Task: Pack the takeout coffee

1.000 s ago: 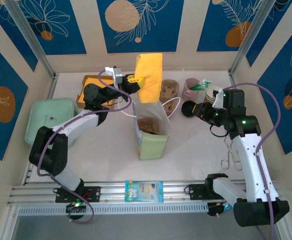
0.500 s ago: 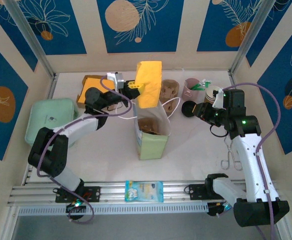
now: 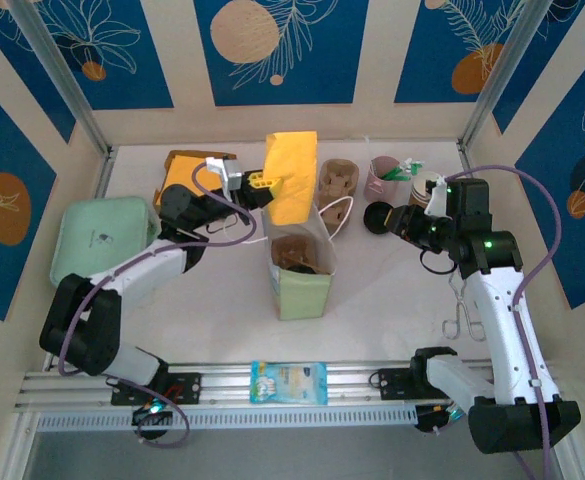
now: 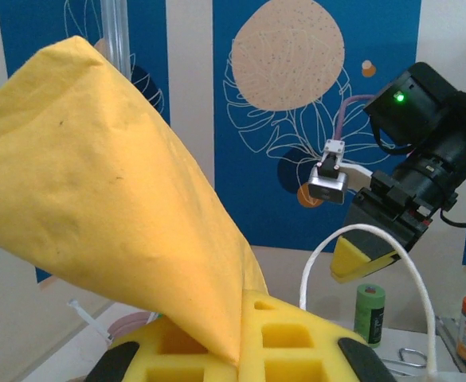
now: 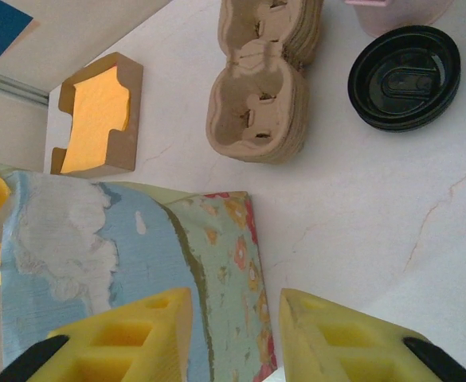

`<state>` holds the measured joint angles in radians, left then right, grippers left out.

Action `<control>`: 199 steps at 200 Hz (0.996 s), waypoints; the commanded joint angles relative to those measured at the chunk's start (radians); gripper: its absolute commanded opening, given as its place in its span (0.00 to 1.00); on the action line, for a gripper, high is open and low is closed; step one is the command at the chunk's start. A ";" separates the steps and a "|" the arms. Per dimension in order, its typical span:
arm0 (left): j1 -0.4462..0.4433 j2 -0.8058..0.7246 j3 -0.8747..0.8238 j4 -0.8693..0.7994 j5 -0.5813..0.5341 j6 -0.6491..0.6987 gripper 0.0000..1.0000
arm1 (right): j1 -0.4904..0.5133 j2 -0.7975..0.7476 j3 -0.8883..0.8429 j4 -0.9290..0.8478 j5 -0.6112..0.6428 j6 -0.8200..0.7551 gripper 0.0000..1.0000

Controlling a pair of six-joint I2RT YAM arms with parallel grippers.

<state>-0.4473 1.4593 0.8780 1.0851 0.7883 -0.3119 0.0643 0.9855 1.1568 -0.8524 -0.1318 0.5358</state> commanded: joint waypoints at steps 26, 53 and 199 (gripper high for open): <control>0.007 -0.051 -0.036 0.059 -0.039 -0.001 0.00 | 0.068 0.022 0.106 0.012 -0.008 -0.032 0.41; 0.007 -0.053 -0.045 0.100 -0.053 -0.031 0.00 | 0.184 0.072 0.207 -0.017 0.063 -0.102 0.50; 0.060 -0.125 -0.138 0.162 -0.064 -0.095 0.00 | 0.512 0.334 0.581 -0.156 0.462 -0.280 0.55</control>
<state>-0.3973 1.3674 0.7540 1.2118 0.7265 -0.3954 0.5938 1.3334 1.6985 -0.9924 0.2333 0.2379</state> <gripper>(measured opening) 0.057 0.580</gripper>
